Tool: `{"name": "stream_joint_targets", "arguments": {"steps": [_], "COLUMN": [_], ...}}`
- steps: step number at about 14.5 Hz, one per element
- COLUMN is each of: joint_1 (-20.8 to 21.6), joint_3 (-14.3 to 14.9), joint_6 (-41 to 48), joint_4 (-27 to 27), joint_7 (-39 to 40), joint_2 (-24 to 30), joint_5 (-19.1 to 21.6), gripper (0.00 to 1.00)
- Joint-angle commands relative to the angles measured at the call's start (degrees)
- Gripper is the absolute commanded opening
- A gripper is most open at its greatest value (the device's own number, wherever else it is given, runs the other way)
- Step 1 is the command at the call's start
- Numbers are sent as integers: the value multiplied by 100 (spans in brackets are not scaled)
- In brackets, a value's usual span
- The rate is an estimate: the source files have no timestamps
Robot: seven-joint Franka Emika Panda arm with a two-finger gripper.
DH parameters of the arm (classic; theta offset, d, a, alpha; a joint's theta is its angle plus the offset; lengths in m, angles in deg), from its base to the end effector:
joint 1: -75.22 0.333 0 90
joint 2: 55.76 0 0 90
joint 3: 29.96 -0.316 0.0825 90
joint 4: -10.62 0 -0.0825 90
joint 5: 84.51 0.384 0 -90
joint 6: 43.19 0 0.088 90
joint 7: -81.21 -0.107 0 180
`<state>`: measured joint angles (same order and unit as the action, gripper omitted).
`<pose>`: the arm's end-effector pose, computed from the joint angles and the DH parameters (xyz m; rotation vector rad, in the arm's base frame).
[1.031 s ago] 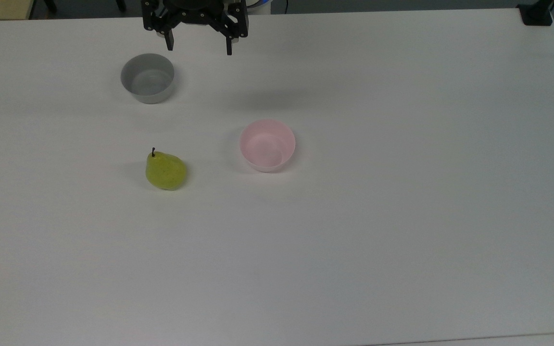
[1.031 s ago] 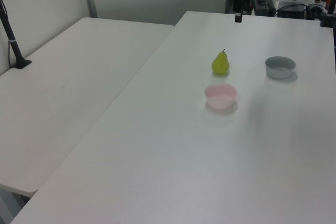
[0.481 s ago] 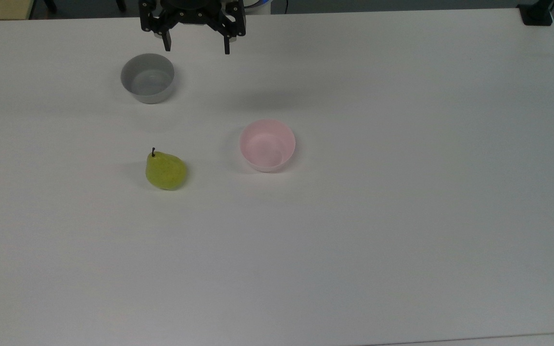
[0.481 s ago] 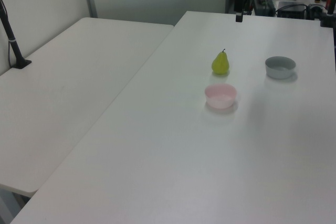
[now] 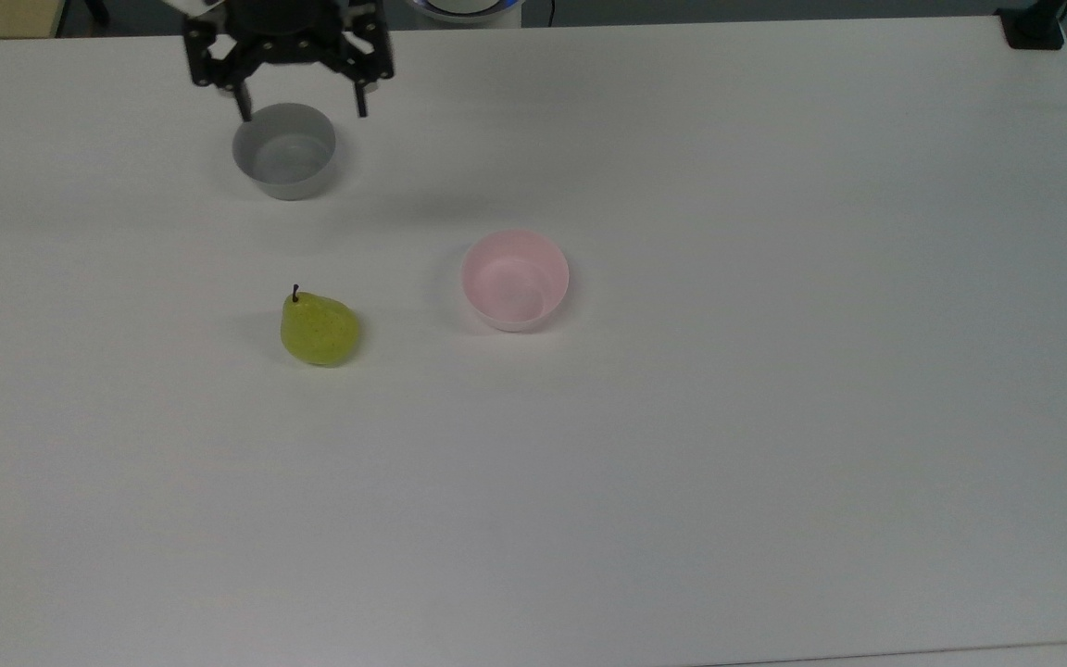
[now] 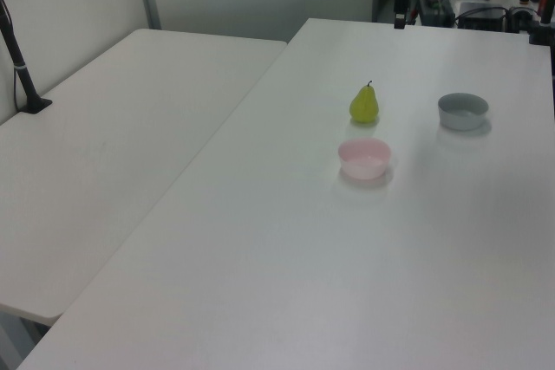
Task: Place the pear in the bowl
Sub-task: 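Lower the gripper over the pear and close it around the pear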
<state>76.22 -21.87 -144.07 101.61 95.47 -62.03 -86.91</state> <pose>0.5976 -0.0739 0.5709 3.0661 0.2043 0.0809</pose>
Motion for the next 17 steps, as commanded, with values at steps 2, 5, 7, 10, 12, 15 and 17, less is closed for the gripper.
{"name": "stream_joint_targets", "arguments": {"steps": [2,5,7,10,12,15,17], "joint_1": [-363,-389,-363,-328,-275,-223,-179], "joint_3": [16,16,-1,-54,-54,-54,-54], "joint_6": [-668,-950,-1195,-1669,-1855,-2049,-2102], "joint_4": [68,68,86,86,86,112,121], "joint_7": [296,287,305,270,278,287,279], "joint_2": [-400,-847,-1129,-1603,-1780,-2043,-2158], "joint_5": [117,213,240,240,223,197,170], "gripper": [100,100,100,100,100,100,100]}}
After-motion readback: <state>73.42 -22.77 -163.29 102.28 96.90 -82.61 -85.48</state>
